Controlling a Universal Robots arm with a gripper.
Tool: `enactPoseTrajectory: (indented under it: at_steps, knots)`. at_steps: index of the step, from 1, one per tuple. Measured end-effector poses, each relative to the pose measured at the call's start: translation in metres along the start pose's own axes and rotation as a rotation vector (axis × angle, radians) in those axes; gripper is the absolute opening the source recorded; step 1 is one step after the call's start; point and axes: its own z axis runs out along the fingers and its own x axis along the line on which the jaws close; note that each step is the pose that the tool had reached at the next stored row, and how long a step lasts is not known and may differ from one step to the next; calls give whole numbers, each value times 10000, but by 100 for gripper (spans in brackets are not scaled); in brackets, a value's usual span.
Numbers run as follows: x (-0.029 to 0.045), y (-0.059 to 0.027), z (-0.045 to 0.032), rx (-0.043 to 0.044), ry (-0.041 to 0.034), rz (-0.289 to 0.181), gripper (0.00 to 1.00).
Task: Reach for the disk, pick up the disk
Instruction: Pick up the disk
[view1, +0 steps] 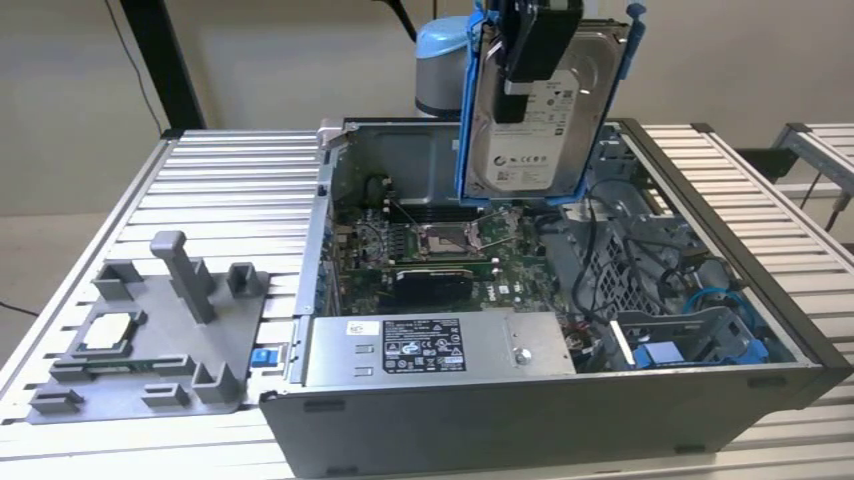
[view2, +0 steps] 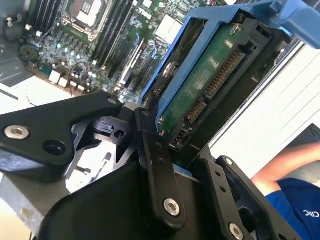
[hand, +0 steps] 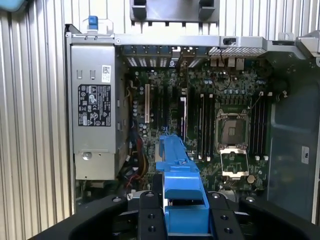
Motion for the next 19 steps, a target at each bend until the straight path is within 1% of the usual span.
enactPoseTrajectory:
  at_steps: [12,19]
  knots:
    - [180,-105,-4,-18,0,1,0]
    - [304,-170,-6,-34,0,1,0]
